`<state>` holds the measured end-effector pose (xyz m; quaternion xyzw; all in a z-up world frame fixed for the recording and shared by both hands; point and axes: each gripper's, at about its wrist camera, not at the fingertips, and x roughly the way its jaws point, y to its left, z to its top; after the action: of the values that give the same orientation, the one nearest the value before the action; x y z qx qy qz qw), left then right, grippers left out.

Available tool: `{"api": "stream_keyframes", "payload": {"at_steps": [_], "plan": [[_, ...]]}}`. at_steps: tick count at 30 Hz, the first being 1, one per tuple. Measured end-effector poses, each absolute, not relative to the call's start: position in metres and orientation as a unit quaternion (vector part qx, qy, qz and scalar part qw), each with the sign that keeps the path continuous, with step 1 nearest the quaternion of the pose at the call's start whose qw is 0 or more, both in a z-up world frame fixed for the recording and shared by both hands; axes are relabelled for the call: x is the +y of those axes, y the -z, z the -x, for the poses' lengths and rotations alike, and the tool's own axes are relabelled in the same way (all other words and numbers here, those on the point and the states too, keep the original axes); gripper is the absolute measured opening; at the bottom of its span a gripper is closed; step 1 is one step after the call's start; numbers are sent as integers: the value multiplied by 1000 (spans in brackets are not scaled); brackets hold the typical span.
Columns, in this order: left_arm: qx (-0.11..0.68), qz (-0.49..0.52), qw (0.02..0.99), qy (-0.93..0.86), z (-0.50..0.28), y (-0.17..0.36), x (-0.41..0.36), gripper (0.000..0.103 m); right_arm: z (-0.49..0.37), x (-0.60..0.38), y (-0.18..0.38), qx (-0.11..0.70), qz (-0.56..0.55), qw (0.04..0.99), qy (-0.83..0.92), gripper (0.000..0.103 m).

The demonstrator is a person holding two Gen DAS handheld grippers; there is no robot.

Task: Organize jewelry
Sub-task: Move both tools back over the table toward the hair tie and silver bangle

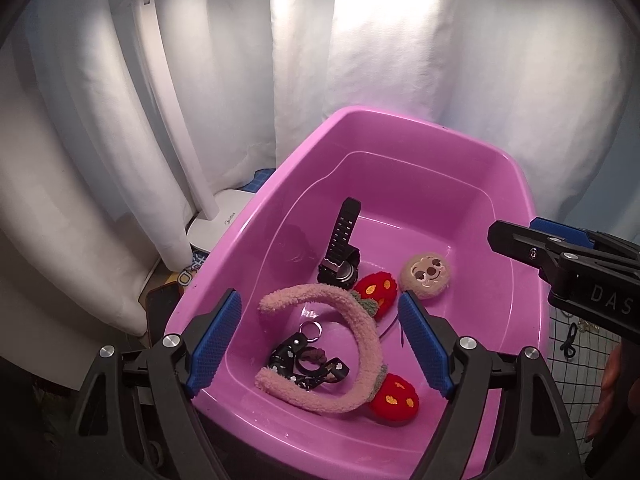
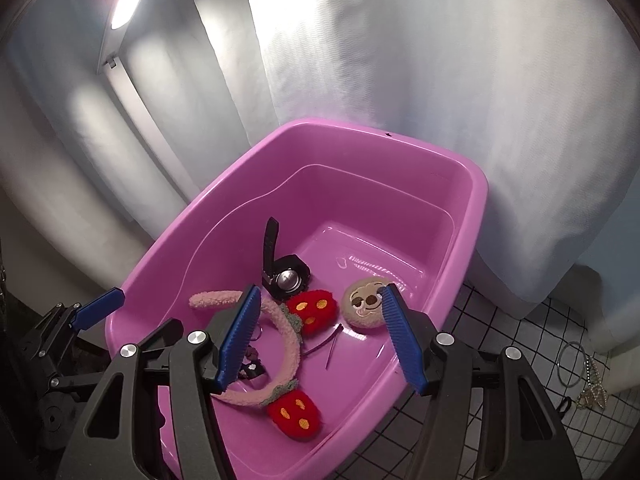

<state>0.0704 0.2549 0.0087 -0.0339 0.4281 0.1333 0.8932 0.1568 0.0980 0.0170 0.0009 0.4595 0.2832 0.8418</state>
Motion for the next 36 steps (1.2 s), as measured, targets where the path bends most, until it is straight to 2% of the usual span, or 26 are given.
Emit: {"api": "stream_keyframes", "payload": {"at_steps": [8, 19, 27, 36], "plan": [[407, 35, 905, -118, -46, -25, 230, 84, -106, 39, -23, 435, -31, 859, -268, 60], [368, 36, 929, -34, -9, -41, 143, 87, -34, -125, 8, 436, -85, 882, -157, 62], [388, 12, 921, 34, -9, -24, 63, 88, 5, -227, 39, 464, -118, 876, -64, 62], [423, -24, 901, 91, -28, 18, -18, 88, 39, -256, 69, 476, -127, 868, -58, 62]]}}
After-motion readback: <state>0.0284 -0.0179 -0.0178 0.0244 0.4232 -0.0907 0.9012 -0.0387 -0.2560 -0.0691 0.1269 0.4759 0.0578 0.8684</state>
